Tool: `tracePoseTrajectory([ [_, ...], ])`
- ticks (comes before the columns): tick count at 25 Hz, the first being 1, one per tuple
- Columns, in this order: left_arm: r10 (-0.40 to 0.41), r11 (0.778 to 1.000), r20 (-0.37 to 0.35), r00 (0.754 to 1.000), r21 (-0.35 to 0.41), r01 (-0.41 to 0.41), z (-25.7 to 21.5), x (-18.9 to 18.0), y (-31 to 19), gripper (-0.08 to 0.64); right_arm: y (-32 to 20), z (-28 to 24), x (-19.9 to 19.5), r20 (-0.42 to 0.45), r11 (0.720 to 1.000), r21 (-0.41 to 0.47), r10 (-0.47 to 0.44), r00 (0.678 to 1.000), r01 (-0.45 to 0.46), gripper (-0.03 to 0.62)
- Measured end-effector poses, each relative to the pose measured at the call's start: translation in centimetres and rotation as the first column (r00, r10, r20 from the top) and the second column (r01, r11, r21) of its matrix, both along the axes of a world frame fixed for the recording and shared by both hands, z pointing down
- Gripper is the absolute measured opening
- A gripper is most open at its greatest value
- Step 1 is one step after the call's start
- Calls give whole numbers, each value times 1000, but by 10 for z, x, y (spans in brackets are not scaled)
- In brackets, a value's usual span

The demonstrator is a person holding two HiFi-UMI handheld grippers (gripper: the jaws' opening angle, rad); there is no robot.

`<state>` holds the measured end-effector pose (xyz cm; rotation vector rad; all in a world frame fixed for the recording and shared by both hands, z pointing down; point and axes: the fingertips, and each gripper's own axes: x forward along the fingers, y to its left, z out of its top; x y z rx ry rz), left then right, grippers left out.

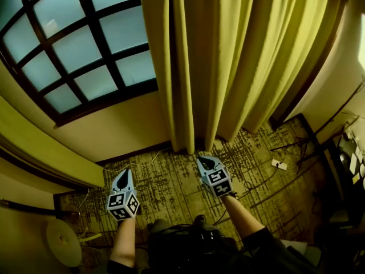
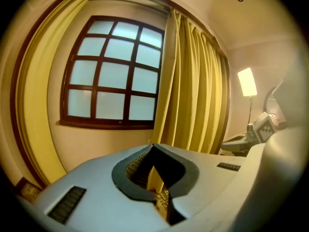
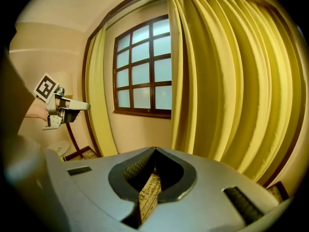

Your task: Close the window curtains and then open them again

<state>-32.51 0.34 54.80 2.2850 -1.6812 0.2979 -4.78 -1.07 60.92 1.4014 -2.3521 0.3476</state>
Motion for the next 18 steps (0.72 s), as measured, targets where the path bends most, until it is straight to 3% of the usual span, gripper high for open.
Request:
tracePoseTrajectory([
  [4,45,999,1,999,-11,-45,0,42,-14,0,-8,-3,21,12,1000,-5,7,1000,-7,2],
  [9,101,995,14,995,-24,-100,3,69,-41,0,-29,-3,35,93,999,-28,47,995,-44,2],
  [18,176,984,-12,984,15,-176,-13,103,-121,0,-82,2,43,66,996,-46,73,995,-70,2],
])
